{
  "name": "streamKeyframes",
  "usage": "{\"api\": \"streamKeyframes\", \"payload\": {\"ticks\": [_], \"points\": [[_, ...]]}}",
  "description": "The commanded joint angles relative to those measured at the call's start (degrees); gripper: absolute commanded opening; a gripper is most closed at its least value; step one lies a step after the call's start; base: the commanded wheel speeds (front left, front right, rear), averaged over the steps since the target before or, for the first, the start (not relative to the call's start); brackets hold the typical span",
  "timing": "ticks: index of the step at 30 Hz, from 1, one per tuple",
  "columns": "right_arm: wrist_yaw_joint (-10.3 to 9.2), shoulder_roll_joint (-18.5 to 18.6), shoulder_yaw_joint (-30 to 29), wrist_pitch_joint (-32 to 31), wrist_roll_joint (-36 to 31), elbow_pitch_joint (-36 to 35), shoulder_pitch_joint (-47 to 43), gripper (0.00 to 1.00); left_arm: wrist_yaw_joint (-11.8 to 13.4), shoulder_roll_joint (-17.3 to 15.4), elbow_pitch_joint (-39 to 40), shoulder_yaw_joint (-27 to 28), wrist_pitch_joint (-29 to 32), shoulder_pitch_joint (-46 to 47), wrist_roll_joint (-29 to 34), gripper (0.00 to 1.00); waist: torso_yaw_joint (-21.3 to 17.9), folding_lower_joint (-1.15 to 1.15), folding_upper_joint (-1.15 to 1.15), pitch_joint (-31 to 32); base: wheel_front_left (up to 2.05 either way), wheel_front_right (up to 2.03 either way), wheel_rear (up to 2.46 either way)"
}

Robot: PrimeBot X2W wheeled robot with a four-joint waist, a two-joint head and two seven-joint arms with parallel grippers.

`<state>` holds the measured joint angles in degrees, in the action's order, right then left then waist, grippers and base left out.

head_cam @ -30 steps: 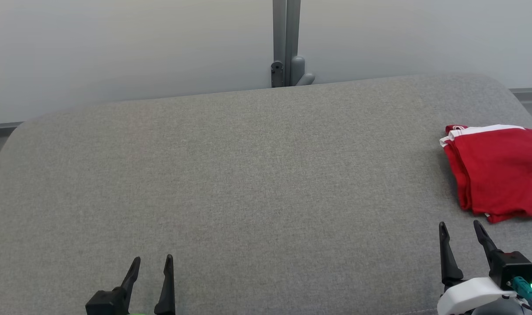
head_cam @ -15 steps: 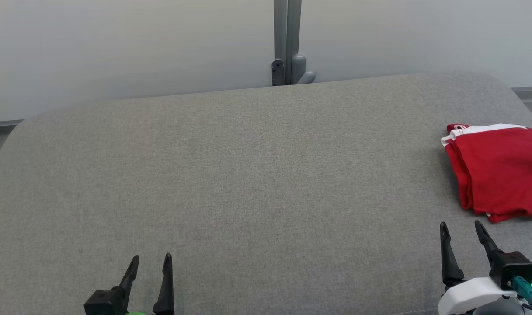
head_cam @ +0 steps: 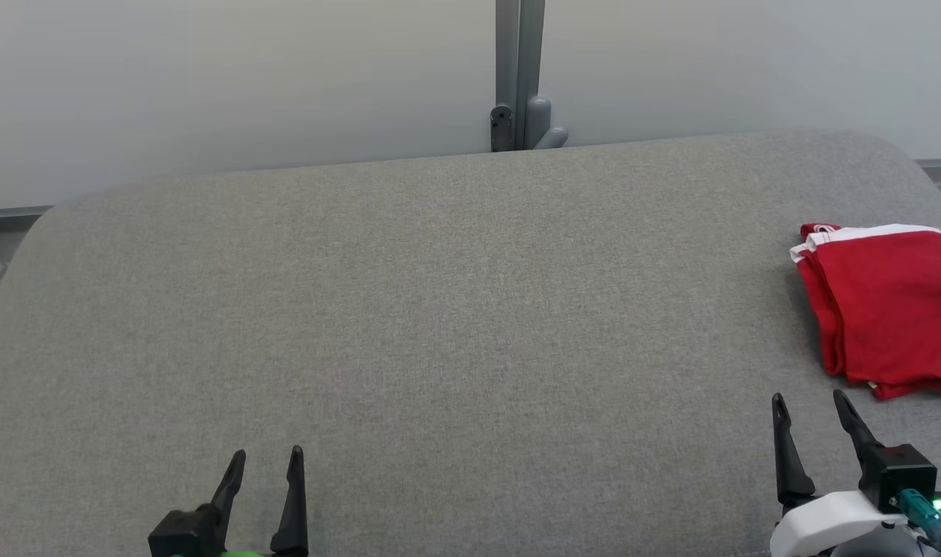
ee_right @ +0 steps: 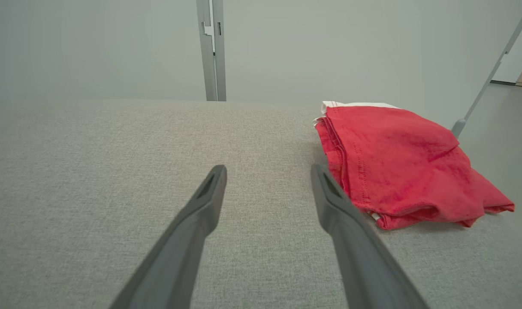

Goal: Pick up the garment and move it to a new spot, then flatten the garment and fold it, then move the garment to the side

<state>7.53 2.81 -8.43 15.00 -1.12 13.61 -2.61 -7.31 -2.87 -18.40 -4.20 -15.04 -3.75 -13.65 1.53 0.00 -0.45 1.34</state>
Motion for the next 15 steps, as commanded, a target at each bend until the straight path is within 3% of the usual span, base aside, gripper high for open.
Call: {"api": "streamKeyframes", "payload": {"ticks": [1,2,7,15], "points": [[-0.09,0.2,0.3,0.2,-0.5,-0.3,0.0,1.0,-0.1,-0.1,0.0,-0.2,-0.2,0.7,0.4,1.0,0.0,0.0,0.45,0.0,0.0,0.0,0.0],[0.01,-0.1,0.4,0.0,-0.1,0.0,0.0,0.0,0.0,0.0,-0.2,-0.2,0.0,0.0,0.1,0.0,0.0,0.0,0.0,0.0,0.0,0.0,0.0],[0.01,-0.7,0.3,-0.4,0.2,2.2,-0.5,0.0,0.0,0.1,-2.0,-0.3,0.4,-1.2,-0.1,0.0,0.0,0.0,0.0,0.0,0.0,0.0,0.0],[0.0,-0.6,-0.2,-3.2,10.0,2.7,1.0,0.0,0.0,-0.1,-1.5,0.5,2.4,0.0,-8.7,0.0,-0.1,0.0,0.03,-0.1,0.0,0.0,0.0]]}}
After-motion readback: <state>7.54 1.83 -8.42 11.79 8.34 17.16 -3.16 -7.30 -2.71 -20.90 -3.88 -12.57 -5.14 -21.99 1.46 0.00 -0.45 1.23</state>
